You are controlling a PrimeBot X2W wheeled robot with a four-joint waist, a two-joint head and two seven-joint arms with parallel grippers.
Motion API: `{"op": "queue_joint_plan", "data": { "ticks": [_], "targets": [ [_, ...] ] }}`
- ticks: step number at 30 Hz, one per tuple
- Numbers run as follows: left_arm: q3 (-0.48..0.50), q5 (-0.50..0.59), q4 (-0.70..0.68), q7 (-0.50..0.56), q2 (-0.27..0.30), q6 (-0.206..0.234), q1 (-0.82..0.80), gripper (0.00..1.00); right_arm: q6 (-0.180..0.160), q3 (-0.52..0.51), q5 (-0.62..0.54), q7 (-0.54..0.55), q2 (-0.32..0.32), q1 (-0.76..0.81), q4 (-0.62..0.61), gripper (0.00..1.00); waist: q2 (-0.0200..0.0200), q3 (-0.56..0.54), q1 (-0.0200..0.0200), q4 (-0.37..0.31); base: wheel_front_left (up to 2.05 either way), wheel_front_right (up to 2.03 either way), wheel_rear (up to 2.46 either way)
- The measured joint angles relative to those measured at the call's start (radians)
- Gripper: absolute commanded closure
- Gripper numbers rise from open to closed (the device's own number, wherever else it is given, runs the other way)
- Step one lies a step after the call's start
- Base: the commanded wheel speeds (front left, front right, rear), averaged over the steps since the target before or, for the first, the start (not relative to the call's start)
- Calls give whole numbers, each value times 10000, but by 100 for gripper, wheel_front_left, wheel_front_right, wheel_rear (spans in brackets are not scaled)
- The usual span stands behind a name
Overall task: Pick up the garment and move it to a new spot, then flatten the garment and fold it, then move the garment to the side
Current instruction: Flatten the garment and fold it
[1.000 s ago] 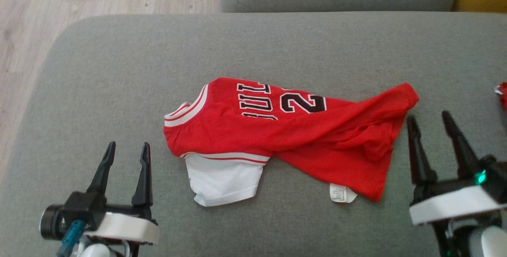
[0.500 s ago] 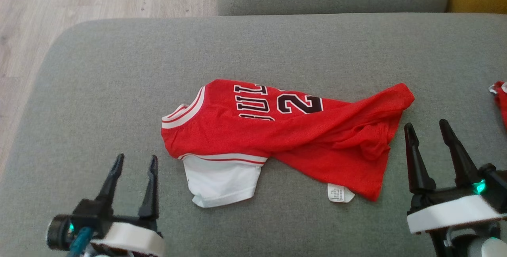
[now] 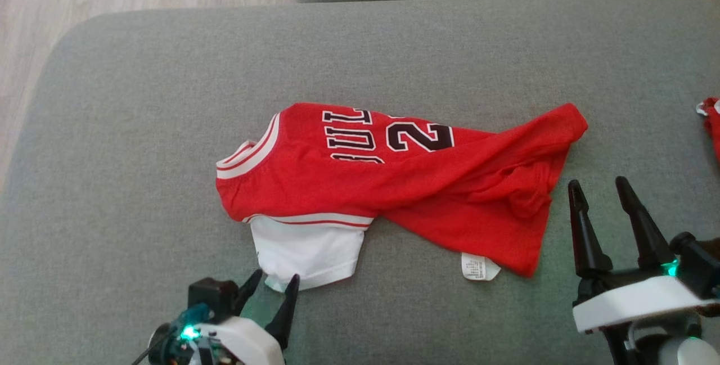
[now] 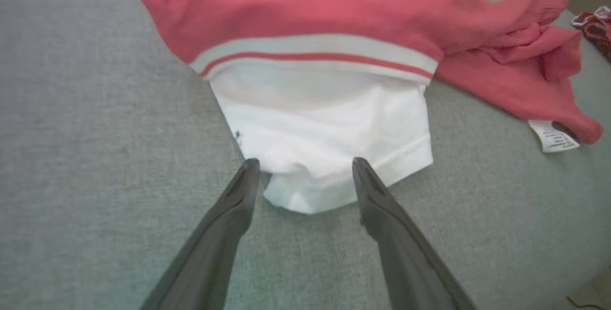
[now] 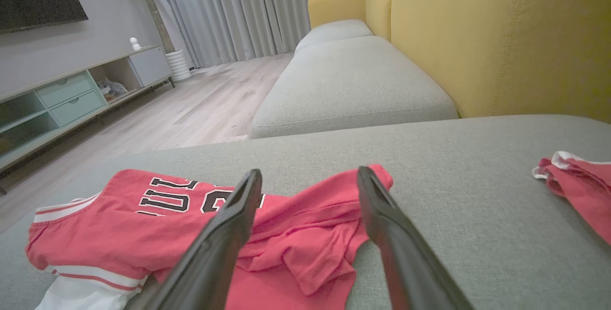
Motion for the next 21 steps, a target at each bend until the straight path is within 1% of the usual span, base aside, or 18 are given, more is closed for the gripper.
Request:
{"op": "queue_joint_plan", "data": {
  "ticks": [5,6,7,8,9,11,16,19,21],
  "targets": [
    [-46,-171,738,295,-182,-115,-331,0,0,-56,31,52,10,-9,174,0,0,143,0,-109,0,0,0],
    [-46,-192,813,299,-198,-157,-393,3,0,-107,58,63,12,-12,249,0,0,165,0,-130,0,0,0],
    [-46,-234,874,299,-211,-180,-448,45,0,-176,109,92,13,-26,351,0,0,186,0,-153,0,0,0],
    [-42,-255,934,297,-219,-182,-522,98,0,-290,111,111,13,-58,512,0,0,205,0,-180,0,0,0],
    [-38,-259,988,297,-219,-192,-572,100,0,-380,111,192,-6,-133,708,0,0,224,0,-203,0,0,0],
    [-38,-259,1099,284,-238,-265,-637,100,0,-581,121,282,-115,-354,1152,0,0,272,0,-229,0,0,0],
    [-40,-257,1206,94,-268,-345,-813,100,0,-1007,418,692,-800,-1374,2934,0,0,452,0,-192,0,0,0],
    [-48,-249,1231,6,-337,-357,-1007,100,0,-871,663,723,-1099,-2184,3908,0,0,605,0,-82,0,0,0],
    [-54,-215,1237,-50,-385,-359,-1174,100,0,-602,825,807,-1304,-2792,4487,0,0,724,1,11,0,0,0]
  ]
}}
